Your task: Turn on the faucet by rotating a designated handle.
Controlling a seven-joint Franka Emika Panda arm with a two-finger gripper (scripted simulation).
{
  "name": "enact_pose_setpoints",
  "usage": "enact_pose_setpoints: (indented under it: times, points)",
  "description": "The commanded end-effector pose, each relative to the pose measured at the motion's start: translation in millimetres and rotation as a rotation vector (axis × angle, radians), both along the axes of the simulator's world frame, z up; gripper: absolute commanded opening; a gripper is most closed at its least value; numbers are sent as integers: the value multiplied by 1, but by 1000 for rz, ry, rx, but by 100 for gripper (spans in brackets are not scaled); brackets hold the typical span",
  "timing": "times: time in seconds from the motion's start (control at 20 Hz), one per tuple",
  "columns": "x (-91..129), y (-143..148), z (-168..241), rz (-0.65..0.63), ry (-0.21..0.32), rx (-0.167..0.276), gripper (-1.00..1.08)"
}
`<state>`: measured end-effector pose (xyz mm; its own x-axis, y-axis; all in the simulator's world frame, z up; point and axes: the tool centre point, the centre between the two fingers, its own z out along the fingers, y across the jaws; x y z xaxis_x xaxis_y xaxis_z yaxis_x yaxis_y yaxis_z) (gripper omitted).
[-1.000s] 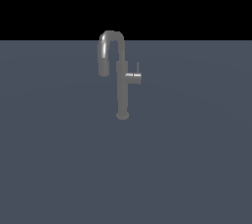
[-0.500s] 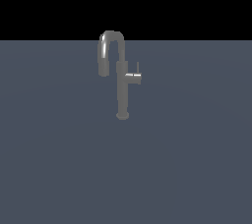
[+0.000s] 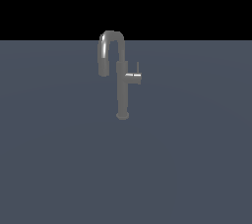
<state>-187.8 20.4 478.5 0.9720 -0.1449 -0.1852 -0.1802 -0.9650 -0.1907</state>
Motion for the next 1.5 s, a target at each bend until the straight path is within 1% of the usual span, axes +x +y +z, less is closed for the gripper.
enact_pose_setpoints:
  times: [0.0,0.35,0.7,1.1,1.45]
  points:
    - [15,-1,-4,-45,38,42,-100]
    - [57,-6,-18,-176,147,166,-100]
    - [99,-16,-38,-316,262,300,-100]
    - [144,-31,-71,-488,405,467,-100]
    - [178,-46,-108,-643,535,620,-100]
